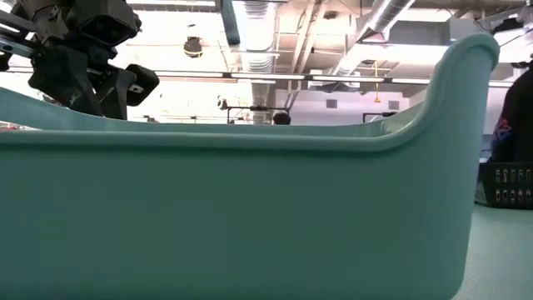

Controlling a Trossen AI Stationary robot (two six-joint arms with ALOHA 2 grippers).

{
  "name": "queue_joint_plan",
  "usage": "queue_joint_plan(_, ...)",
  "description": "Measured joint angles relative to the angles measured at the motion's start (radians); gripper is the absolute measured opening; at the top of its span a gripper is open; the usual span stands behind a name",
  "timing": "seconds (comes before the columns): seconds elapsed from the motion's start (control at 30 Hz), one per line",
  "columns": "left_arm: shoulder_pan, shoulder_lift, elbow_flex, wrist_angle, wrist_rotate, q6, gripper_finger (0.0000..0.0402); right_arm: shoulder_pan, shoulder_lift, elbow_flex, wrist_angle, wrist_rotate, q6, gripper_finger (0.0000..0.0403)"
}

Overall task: Sort crayons
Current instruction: Put the blue crayon into the blue bin

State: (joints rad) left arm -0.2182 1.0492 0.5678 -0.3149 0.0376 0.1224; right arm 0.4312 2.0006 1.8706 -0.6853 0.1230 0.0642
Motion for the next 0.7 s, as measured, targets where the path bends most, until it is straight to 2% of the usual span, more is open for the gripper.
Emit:
queue_joint_plan(0.3,0.0,0.0,0.0,0.048,0.0,-0.007,0.0114,0.062,0.019,0.0,0.019,-0.067,0.107,0.0)
queue_joint_plan(0.5,0.0,0.0,0.0,0.063,0.0,-0.019,0.0114,0.067,0.095,0.0,0.046,-0.166,0.179,0.0)
queue_joint_plan(0.7,0.0,0.0,0.0,0.072,0.001,-0.042,0.0114,0.058,0.148,0.0,0.014,-0.186,0.227,0.0)
